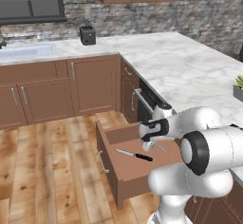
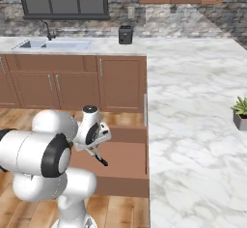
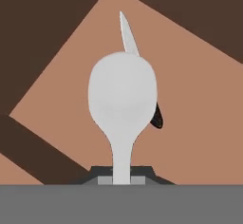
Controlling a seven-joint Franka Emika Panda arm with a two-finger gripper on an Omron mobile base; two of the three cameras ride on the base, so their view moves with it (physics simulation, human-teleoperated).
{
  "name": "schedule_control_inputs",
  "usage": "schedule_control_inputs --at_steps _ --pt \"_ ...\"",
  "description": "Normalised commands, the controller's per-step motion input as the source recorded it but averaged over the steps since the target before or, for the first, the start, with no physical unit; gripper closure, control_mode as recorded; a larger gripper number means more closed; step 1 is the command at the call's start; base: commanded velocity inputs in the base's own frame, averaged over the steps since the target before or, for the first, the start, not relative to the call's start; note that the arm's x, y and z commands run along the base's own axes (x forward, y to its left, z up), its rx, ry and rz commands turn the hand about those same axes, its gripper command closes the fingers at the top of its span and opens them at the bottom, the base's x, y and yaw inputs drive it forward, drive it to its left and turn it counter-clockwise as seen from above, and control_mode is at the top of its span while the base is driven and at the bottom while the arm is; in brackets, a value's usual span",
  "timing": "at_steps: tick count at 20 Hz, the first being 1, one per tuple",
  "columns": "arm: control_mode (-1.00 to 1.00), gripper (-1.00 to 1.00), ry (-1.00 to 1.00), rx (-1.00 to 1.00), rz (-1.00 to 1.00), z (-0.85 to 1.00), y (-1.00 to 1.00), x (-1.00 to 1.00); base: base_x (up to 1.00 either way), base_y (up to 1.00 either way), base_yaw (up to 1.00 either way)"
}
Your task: Pick up the metallic utensils from the counter and place them in the open drawer. Make sure not to pick up any wooden utensils.
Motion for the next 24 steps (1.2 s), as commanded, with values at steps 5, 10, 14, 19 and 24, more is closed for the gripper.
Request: schedule_control_inputs --at_steps 5,10,14,19,24 --pt "-1.0 1.0 0.3 -0.12 0.0 0.05 0.08 0.53 0.0 0.0 0.0" --pt "-1.0 1.0 0.06 -0.03 0.0 -0.25 0.01 0.43 0.0 0.0 0.0" --pt "-1.0 1.0 0.0 0.0 0.0 -0.45 0.0 0.04 0.0 0.0 0.0" --pt "-1.0 1.0 -0.01 0.0 0.0 -0.52 0.0 0.0 0.0 0.0 0.0" --pt "-1.0 1.0 -0.07 0.0 0.0 -0.65 0.0 0.0 0.0 0.0 0.0"
